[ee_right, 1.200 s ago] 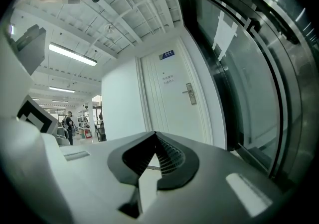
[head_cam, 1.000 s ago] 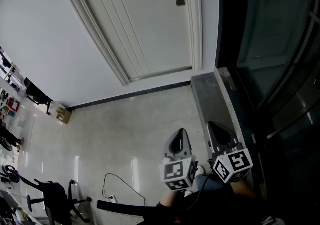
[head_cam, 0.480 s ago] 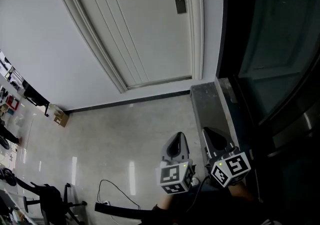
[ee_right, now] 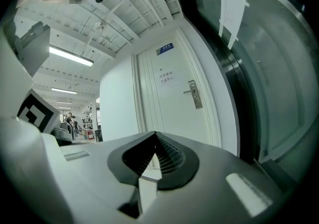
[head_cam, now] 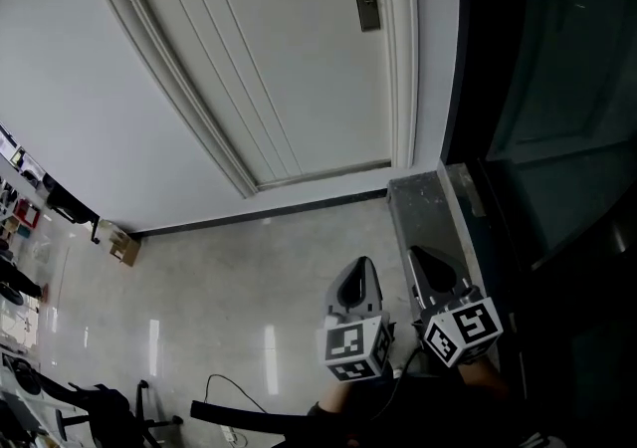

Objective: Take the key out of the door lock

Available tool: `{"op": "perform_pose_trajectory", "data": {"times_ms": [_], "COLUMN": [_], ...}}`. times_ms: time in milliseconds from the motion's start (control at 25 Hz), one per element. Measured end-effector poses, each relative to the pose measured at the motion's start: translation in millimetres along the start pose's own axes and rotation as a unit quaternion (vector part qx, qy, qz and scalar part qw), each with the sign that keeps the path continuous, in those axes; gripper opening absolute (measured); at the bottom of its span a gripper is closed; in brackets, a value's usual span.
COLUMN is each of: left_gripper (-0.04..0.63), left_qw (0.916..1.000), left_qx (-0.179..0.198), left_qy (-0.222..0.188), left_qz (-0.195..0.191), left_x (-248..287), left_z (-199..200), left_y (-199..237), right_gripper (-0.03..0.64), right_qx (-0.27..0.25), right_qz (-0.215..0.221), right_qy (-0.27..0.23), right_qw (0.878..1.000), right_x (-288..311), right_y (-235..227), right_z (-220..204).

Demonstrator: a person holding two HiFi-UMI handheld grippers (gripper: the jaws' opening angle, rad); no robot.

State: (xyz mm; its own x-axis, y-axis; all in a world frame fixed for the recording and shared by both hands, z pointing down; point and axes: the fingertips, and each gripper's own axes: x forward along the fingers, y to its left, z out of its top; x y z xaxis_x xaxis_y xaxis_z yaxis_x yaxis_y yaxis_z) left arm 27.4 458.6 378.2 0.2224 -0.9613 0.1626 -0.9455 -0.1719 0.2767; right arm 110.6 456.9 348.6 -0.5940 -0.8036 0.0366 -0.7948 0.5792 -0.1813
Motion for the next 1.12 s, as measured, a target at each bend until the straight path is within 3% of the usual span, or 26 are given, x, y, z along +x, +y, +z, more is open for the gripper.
{"op": "perform_pose_trajectory", "data": {"times_ms": [200,440,1120], "left_gripper": [-0.001,-0.001,-0.001], "left_qw": [0.9996,0.9990,0.9985], "left_qx": [0.027,0.032,-0.003], "left_qy": [-0.005,-0.003,0.025], "left_qz": [-0.007,-0.030,-0.048], "left_x": [55,110,222], "left_z": [26,45,53], "left_y": [30,59,115], "right_gripper": [0.002,0.002,0.002], "right_qx": [-0.002,0.004,0.007], "right_qz": [-0.004,-0.018,-0.042], "right_qy": [-0.021,-0.028,-0.024], "right_qw": [1.000,0.999,0.999], "right_x": [63,125,240], "right_y": [-17,-35,-81], "right_z": [16,22,21]}}
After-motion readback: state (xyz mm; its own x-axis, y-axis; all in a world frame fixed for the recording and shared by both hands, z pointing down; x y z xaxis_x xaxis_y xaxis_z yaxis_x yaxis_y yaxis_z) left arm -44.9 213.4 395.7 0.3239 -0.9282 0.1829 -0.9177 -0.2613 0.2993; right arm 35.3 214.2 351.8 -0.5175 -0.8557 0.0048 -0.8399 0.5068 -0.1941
